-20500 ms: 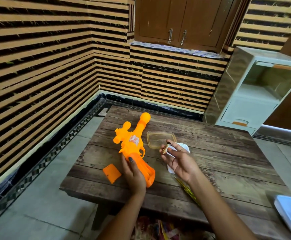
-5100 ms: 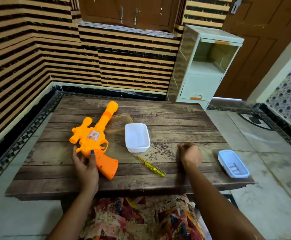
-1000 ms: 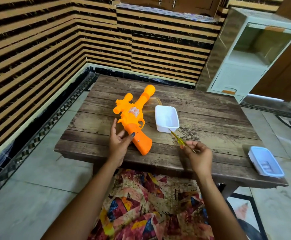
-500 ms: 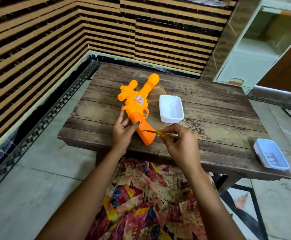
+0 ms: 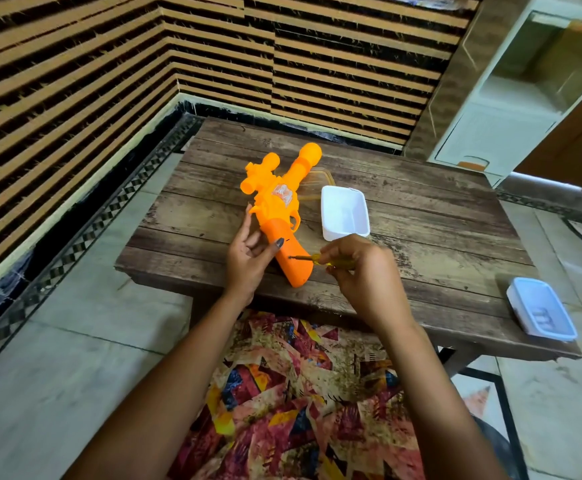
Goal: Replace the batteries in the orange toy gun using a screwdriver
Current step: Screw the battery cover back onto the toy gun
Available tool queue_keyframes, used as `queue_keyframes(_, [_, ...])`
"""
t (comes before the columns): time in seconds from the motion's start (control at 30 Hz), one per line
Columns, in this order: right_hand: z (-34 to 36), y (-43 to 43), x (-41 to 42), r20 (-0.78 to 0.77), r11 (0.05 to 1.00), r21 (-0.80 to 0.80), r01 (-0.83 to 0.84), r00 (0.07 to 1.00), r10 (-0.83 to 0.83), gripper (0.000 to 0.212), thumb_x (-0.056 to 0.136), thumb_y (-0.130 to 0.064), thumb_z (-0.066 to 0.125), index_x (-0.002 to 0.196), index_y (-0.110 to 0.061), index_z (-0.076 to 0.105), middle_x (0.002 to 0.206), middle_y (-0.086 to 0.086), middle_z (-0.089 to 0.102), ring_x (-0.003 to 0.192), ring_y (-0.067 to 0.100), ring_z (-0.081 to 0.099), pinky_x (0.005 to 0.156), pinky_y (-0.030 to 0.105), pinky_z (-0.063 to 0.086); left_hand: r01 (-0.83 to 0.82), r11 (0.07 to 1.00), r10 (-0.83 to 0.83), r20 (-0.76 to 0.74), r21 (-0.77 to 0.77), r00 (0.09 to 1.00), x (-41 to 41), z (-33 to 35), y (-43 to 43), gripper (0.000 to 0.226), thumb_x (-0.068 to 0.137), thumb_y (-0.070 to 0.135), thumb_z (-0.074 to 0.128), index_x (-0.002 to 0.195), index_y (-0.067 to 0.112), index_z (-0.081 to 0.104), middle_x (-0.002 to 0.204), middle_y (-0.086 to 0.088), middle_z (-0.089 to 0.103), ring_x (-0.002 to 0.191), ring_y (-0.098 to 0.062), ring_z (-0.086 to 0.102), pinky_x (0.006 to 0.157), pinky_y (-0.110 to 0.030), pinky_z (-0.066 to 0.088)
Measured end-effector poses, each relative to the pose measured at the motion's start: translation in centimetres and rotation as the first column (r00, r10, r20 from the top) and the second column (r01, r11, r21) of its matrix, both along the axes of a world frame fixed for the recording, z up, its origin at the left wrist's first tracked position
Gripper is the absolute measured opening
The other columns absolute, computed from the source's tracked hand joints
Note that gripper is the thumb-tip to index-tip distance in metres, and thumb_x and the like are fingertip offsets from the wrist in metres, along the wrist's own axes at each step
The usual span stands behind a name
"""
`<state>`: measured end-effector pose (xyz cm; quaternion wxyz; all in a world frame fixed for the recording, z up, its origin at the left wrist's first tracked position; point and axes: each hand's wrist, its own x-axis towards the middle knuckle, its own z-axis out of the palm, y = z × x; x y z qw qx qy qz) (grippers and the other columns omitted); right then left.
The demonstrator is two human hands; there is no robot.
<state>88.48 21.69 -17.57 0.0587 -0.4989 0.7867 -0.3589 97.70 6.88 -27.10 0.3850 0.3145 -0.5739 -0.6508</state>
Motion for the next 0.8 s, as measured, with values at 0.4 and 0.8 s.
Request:
queue_keyframes(0.4, [2.4, -2.5, -0.1, -0.198, 0.971, 0.172, 0.164, 0.972, -0.129, 0.024, 0.078, -0.038, 0.07, 0.084, -0.016, 0.065, 0.075, 0.006, 0.069, 0.071, 0.027, 0.063, 0.061, 0.035, 0.051, 0.008, 1.0, -0.008, -0.03, 0.008, 1.0, 0.1, 0.2, 0.0, 0.081, 0.081, -0.008, 0.06, 0.147, 0.013, 0.017, 0.133, -0.022, 0.048, 0.1, 0.004, 0.061, 0.085, -0.018, 0.05])
queue_keyframes(0.8, [2.5, -1.6, -0.2, -0.208, 0.929, 0.34, 0.144, 0.975, -0.075, 0.025, 0.091, -0.039, 0.054, 0.098, -0.017, 0.062, 0.079, 0.01, 0.06, 0.079, 0.034, 0.059, 0.06, 0.032, 0.04, 0.003, 1.0, -0.003, -0.037, -0.002, 0.999, 0.0, 0.1, 0.0, 0.082, 0.081, -0.01, 0.06, 0.146, 0.011, 0.016, 0.135, -0.023, 0.046, 0.099, 0.007, 0.06, 0.082, -0.015, 0.05])
